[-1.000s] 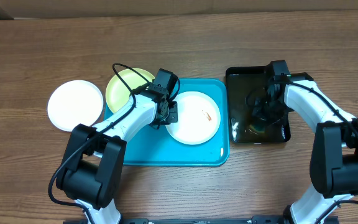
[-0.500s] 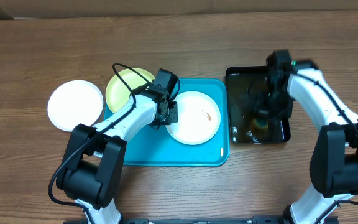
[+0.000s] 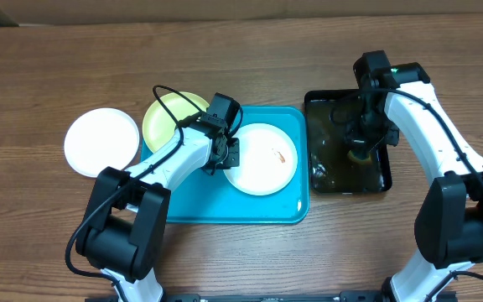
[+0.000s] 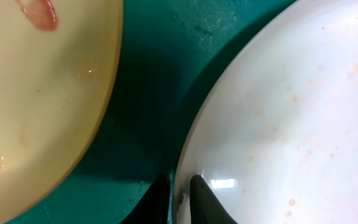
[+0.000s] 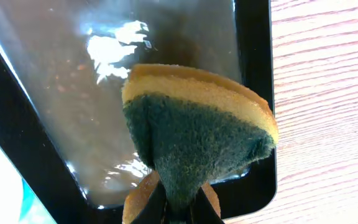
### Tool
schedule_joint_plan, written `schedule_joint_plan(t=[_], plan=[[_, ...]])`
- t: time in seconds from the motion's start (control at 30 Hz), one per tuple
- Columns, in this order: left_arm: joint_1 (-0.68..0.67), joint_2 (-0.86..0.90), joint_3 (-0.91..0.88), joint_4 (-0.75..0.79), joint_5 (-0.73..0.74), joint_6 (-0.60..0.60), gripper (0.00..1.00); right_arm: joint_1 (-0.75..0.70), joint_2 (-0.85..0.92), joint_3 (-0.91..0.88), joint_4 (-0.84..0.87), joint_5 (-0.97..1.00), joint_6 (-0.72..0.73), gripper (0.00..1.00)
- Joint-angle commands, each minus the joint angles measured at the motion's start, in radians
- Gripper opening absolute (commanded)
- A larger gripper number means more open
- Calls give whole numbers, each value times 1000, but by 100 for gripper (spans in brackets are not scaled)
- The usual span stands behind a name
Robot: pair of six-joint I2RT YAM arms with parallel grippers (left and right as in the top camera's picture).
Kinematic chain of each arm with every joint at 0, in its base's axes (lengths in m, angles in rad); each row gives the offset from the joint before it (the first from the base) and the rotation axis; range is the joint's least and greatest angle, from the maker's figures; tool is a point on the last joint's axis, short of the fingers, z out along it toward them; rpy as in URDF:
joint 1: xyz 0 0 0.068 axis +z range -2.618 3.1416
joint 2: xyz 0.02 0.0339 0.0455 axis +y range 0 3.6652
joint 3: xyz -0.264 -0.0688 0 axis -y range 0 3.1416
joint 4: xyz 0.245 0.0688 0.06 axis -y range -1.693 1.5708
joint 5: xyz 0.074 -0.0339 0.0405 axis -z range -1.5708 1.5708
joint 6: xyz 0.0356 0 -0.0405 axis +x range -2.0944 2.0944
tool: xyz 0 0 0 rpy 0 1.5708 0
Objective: Clean dirty plates on tray and stack at the side
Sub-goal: 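Lift the sponge with the right gripper and carry it to the plate, then scrub the held white plate with the sponge in the right gripper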
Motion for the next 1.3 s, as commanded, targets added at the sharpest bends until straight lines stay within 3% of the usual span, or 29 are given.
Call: schedule_joint_plan(t=[0.0,0.27,0.67,0.93,1.27], plan=[[-7,15,-9,-1,4,16,13,0,-11,4,5,-29,-6,4],[-7,15,-9,-4,9,16,4,0,-11,3,6,-43,-32,4],[-7,15,-9,-3,12,15,4,45,-11,55,41,-58,-181,4],[-7,15,-9,-3,12,15,4,231,-11,109,56,-51,-209,4],[-7,15,-9,-4,12,16,4,468,-11,40,183,199,-209,4]])
